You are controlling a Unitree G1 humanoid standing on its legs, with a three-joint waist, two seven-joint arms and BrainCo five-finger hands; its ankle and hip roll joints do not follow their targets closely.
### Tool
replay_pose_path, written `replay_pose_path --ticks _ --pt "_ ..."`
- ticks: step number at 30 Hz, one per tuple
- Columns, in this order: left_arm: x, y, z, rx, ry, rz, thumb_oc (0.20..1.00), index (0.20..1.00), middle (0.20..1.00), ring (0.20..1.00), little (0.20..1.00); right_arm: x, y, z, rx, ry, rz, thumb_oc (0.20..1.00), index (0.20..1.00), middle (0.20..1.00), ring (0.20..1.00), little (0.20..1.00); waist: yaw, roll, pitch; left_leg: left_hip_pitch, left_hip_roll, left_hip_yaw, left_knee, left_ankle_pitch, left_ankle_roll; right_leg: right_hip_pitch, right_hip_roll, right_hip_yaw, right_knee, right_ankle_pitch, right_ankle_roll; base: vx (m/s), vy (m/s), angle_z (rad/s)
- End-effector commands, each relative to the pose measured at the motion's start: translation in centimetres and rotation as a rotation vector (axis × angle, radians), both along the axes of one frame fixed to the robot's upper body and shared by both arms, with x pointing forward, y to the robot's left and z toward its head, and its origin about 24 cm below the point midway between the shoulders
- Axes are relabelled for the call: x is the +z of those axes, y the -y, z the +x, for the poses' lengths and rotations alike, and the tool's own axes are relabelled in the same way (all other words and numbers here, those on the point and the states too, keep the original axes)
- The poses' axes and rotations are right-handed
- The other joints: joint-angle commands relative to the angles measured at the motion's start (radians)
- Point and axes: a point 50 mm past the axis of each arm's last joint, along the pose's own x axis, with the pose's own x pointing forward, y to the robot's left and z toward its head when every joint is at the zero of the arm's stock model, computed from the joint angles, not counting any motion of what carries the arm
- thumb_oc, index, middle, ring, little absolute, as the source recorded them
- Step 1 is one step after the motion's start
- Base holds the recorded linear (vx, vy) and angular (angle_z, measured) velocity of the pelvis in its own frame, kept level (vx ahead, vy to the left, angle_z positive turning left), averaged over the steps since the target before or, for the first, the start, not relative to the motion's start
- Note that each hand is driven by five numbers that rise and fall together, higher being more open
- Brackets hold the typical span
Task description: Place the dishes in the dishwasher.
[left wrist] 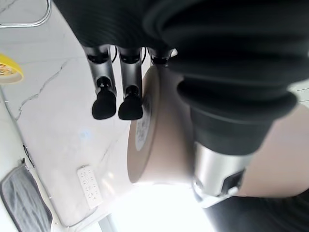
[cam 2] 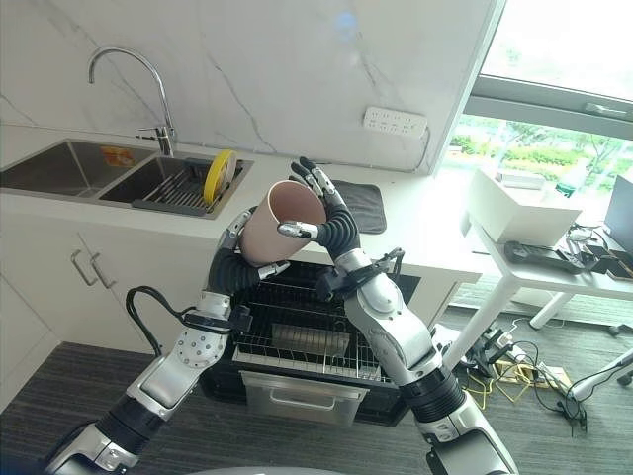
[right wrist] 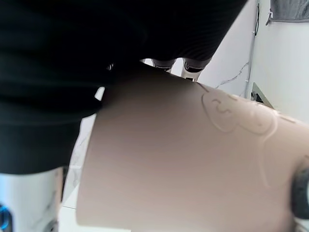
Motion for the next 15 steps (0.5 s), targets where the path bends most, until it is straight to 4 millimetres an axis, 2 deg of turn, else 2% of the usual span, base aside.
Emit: replay_pose_path --ticks 1,6,15 --pt "3.1 2.1 1.5 -0.096 0.123 0.003 0.200 0.200 0.200 0.200 0.200 4.8 -0.5 0.1 0.025 0.180 0.077 1.000 1.000 1.000 1.000 1.000 0.032 0.028 0.037 0.092 0.002 0.004 0.004 -0.137 0.008 0.010 -0.032 -0.011 0.007 -0.035 0.019 0.00 0.000 0.00" --pt "3.2 2.4 1.4 -0.100 0.127 -0.023 0.200 0.200 0.200 0.200 0.200 4.6 -1.3 0.0 0.031 0.175 0.055 1.000 1.000 1.000 1.000 1.000 0.035 0.030 0.037 0.091 0.005 0.007 0.004 -0.135 0.007 0.011 -0.032 -0.010 0.007 -0.036 0.018 0.00 0.000 0.00" --pt "4.2 1.9 1.6 -0.076 0.150 -0.079 0.200 0.200 0.200 0.200 0.200 3.8 -1.0 0.1 0.023 0.160 0.019 1.000 1.000 1.000 1.000 1.000 0.030 0.030 0.039 0.093 0.003 0.007 0.004 -0.134 0.008 0.013 -0.030 -0.007 0.007 -0.037 0.016 0.00 0.000 0.00"
